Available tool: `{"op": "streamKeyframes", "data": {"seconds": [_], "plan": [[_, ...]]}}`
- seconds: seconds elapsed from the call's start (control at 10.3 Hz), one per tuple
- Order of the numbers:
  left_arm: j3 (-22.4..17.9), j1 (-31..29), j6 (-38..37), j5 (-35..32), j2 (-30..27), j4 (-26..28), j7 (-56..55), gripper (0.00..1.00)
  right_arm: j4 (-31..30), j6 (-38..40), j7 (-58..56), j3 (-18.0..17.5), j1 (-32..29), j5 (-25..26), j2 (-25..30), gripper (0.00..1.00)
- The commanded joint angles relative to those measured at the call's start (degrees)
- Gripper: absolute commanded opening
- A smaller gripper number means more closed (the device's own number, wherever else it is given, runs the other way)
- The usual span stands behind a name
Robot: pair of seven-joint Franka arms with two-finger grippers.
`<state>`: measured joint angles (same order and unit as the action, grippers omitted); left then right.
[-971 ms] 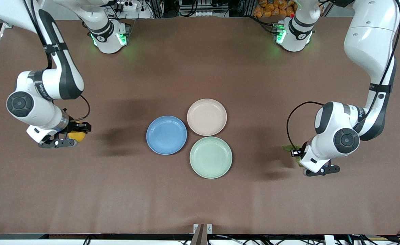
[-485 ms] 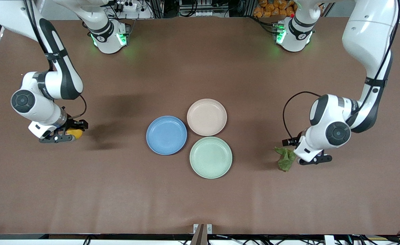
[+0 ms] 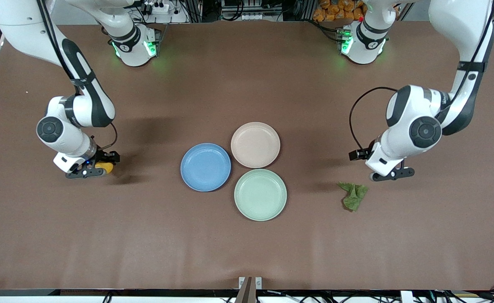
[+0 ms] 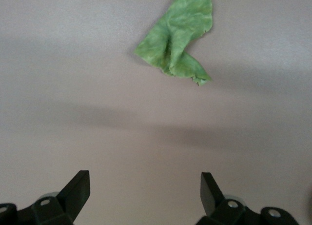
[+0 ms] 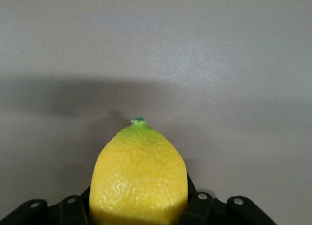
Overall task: Pick lemon and lettuce from blue and beige plates
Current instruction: 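Lower the lemon onto the table and open the right gripper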
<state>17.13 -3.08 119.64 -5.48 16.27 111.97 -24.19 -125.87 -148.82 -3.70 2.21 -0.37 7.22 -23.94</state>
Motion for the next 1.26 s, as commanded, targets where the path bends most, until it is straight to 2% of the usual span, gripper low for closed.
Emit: {"op": "streamKeyframes", "data": {"seconds": [0.0, 0.1, 0.19, 0.39, 0.58, 0.78, 0.87, 1.07, 1.17], "plan": [[-0.2, 1.0, 0.8, 1.4, -8.1, 3.8, 0.8, 1.00, 0.3, -1.7, -0.6, 0.3, 0.3, -1.2, -1.1, 0.30], [-0.2, 1.1, 0.8, 1.4, -9.6, 3.2, 0.9, 1.00, 0.5, -1.7, -0.3, 0.3, 0.3, -1.3, -1.1, 0.80], [-0.2, 1.1, 0.8, 1.4, -11.1, 2.5, 0.8, 1.00, 0.8, -1.2, 0.1, 0.3, 0.3, -1.3, -1.1, 1.00], [-0.2, 1.2, 0.3, 1.1, -14.0, 0.1, 0.7, 1.00, 2.7, 1.6, 0.1, 0.2, 0.4, -1.3, -0.2, 1.00], [-1.7, 1.8, -6.6, 0.7, -14.3, -6.5, 2.2, 1.00, 10.1, 14.5, 0.1, 0.1, 0.4, -1.3, 1.5, 1.00], [-5.8, 4.9, -16.1, 1.1, -14.2, -13.8, 13.2, 1.00, 18.9, 28.9, 0.0, 0.0, 0.5, -1.3, 2.3, 1.00], [-7.0, 6.0, -18.1, 1.4, -14.5, -15.4, 16.0, 1.00, 21.5, 31.8, 0.0, 0.0, 0.6, -1.5, 2.6, 1.00], [-7.1, 6.1, -23.0, 1.9, -15.0, -18.3, 17.2, 1.00, 24.5, 34.5, -0.3, 0.2, 0.8, -7.4, 4.7, 1.00], [-7.1, 6.0, -25.6, 3.0, -15.1, -20.1, 18.8, 1.00, 25.8, 34.6, -0.4, 0.2, 0.8, -7.7, 5.8, 1.00]]}}
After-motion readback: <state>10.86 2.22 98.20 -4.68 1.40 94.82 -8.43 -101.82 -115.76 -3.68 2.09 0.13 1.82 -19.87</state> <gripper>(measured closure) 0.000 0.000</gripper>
